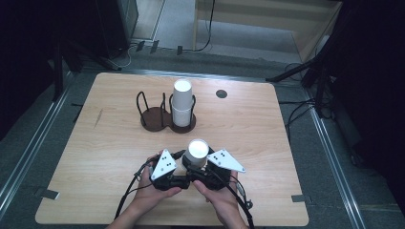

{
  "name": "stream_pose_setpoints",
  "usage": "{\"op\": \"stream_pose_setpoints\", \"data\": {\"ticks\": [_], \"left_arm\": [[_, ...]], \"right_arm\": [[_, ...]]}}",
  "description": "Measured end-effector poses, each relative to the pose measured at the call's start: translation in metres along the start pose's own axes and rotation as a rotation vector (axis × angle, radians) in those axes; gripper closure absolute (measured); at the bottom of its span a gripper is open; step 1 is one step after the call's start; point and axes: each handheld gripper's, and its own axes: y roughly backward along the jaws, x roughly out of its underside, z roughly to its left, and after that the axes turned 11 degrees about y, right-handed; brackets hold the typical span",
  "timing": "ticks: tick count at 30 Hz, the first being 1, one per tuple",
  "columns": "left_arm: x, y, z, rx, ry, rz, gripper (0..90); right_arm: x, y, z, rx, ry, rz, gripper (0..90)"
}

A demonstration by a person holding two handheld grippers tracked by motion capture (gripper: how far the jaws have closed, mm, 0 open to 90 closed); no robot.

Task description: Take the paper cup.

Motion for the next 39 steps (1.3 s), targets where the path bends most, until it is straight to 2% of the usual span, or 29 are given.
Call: {"op": "stream_pose_setpoints", "data": {"ticks": [8,24,27,30,34,36,39], "left_arm": [[0.001,-0.001,-0.003,-0.017,-0.001,-0.017,30.8],[0.003,0.000,-0.001,-0.019,0.003,-0.036,35.8],[0.003,-0.001,-0.002,-0.025,-0.004,-0.036,33.3],[0.003,-0.003,-0.001,-0.011,0.013,-0.014,25.8],[0.001,-0.002,-0.001,-0.013,0.004,0.012,17.6],[0.001,-0.002,0.001,-0.019,0.003,0.032,20.6],[0.001,0.000,0.005,-0.014,0.004,0.049,17.2]], "right_arm": [[0.000,0.001,-0.002,0.001,-0.015,0.007,17.5],[0.002,-0.005,-0.003,-0.017,-0.035,0.056,13.2],[0.003,-0.005,-0.004,-0.027,-0.036,0.056,16.3],[0.002,-0.002,-0.004,-0.009,-0.033,0.050,22.5],[0.000,0.002,-0.004,-0.006,0.001,0.036,28.3],[-0.001,0.003,-0.003,0.010,0.028,0.031,31.7],[-0.006,0.008,-0.006,0.021,0.038,0.011,31.7]]}}
